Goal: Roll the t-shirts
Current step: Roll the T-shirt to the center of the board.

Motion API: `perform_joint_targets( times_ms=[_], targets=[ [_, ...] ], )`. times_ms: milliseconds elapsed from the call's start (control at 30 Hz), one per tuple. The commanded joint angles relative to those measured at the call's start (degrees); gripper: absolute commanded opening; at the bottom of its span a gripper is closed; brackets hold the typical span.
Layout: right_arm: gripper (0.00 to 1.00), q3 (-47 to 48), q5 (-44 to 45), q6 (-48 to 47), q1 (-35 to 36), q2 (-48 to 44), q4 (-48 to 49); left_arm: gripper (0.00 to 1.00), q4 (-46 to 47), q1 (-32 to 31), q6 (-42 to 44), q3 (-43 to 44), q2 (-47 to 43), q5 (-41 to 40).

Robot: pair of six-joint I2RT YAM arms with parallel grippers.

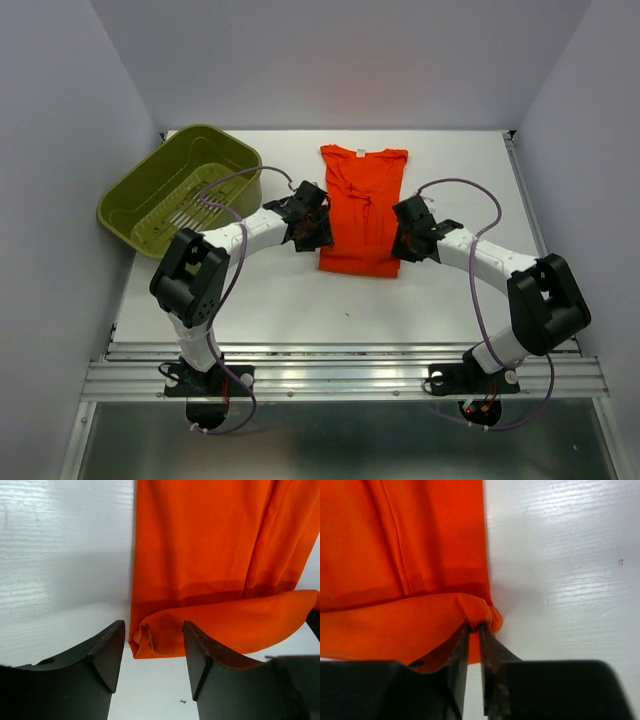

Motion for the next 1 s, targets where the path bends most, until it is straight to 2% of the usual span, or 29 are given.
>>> perform_joint_targets(
  times_ms=[0,33,100,267,300,367,400,500,533,633,733,967],
  targets=[
    [0.25,3.75,1.46,0.04,-0.98,1.78,3.95,0.65,-2.16,0.37,1.26,3.42,-1.8,-5.26],
    [0.32,4.28,1.55,-0.05,-0.98,1.43,3.95,0.69,-2.78,0.37,1.52,3.69,-2.85,-6.49],
    [0.45,4.28,2.16,-0.14,-0.98,0.38,3.86,0.72,-3.74,0.28,1.61,3.6,-4.95,-8.42],
    [0.49,3.58,1.73,-0.75,-1.51,-5.06,2.02,0.7,-4.71,-2.17,1.87,2.99,-8.74,-11.33],
    [0.49,3.41,1.29,-0.75,-1.51,-5.59,1.58,0.63,-5.06,-2.79,1.87,3.07,-9.09,-11.59],
    [0.47,2.88,-0.72,-0.49,-1.51,-6.47,0.53,0.54,-4.98,-4.2,2.31,3.07,-9.27,-11.42],
    [0.41,2.62,-1.43,-0.32,-1.51,-7.17,0.43,0.37,-4.28,-5.51,2.66,2.99,-9.19,-10.12],
    [0.27,1.39,-3.71,0.48,-1.51,-7.8,0.52,0.1,-1.39,-6.66,2.58,1.85,-8.49,-5.39],
    [0.18,1.12,-4.07,0.65,-1.51,-7.62,0.7,0.0,-0.51,-6.75,2.4,1.41,-8.31,-3.97],
    [0.06,0.77,-5.74,0.92,-1.51,-6.05,1.84,0.0,2.75,-6.75,1.96,0.35,-7.26,0.26],
    [0.01,1.29,-6.18,0.92,-1.51,-3.94,2.8,0.0,3.46,-6.67,2.14,1.14,-5.41,-0.17],
    [0.01,4.63,-2.76,-2.86,-1.51,3.71,4.65,0.0,3.63,-5.35,4.77,5.62,0.74,-2.19]
  ],
)
